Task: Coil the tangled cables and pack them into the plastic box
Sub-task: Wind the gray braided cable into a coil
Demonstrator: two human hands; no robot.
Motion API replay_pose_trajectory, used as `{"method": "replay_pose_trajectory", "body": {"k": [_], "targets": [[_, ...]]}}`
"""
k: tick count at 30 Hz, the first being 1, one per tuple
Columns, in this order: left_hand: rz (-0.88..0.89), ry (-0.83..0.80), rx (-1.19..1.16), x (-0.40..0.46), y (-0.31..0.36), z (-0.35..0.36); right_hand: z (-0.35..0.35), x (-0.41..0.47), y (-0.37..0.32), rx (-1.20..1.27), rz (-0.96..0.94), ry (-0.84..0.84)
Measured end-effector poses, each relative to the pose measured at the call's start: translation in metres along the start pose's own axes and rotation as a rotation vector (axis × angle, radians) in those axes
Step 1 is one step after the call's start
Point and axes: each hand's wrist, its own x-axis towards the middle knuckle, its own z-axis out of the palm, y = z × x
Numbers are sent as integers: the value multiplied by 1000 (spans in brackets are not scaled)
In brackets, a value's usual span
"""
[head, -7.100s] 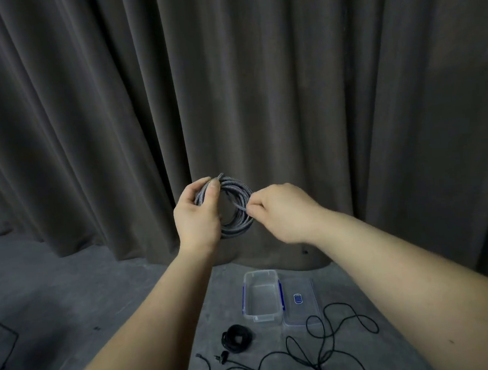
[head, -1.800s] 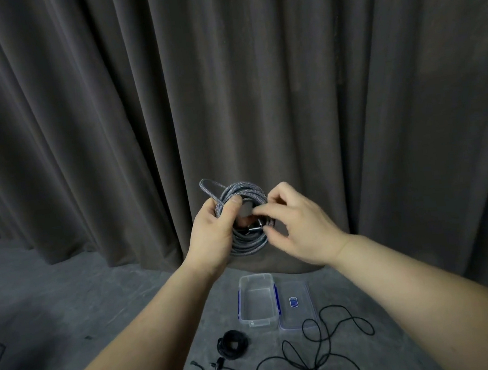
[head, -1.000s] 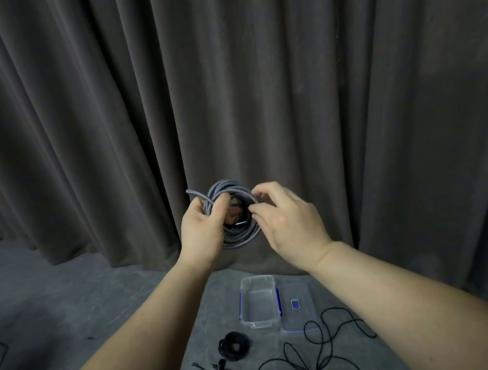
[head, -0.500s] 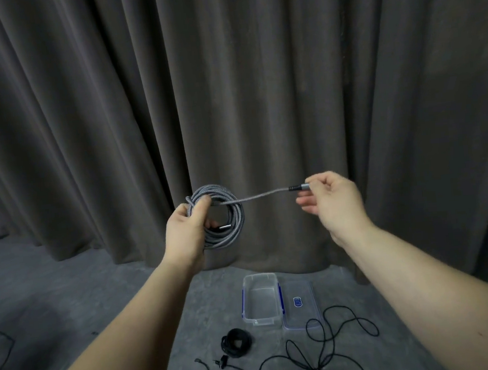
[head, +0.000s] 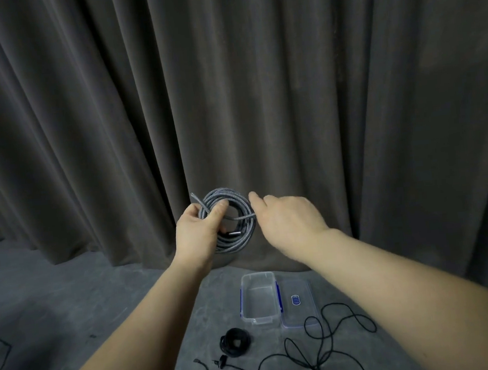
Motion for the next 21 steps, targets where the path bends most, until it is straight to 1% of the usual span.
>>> {"method": "replay_pose_trajectory", "body": {"k": [2,4,6,8,10,11,12,14,15,16,17,19,21], "targets": [[-5,27,20,3,1,-5,0,-2,6,247,24,48],[5,54,56,4,1,-11,2,-6,21,435,103,110],[29,45,82,4,3,-13,7,-7,37,578,181,159],[56,25,83,3,5,-12,15,-6,46,668,251,233],[88,-6,77,3,8,-10,21,-6,47,731,263,298],[104,-21,93,2,10,-9,23,-6,48,730,250,291],[115,-26,110,1,10,-8,25,-6,49,679,218,228],[118,-12,120,-2,6,-9,22,-4,49,432,148,19],[115,2,117,-4,4,-8,19,-2,46,316,124,-34],[112,17,113,-6,3,-7,18,0,41,260,101,-47],[111,31,116,-6,2,-6,13,2,34,259,96,-52],[115,47,130,-7,4,-3,6,4,18,313,83,-49],[114,44,139,-8,8,-2,2,4,9,316,59,-20]]}}
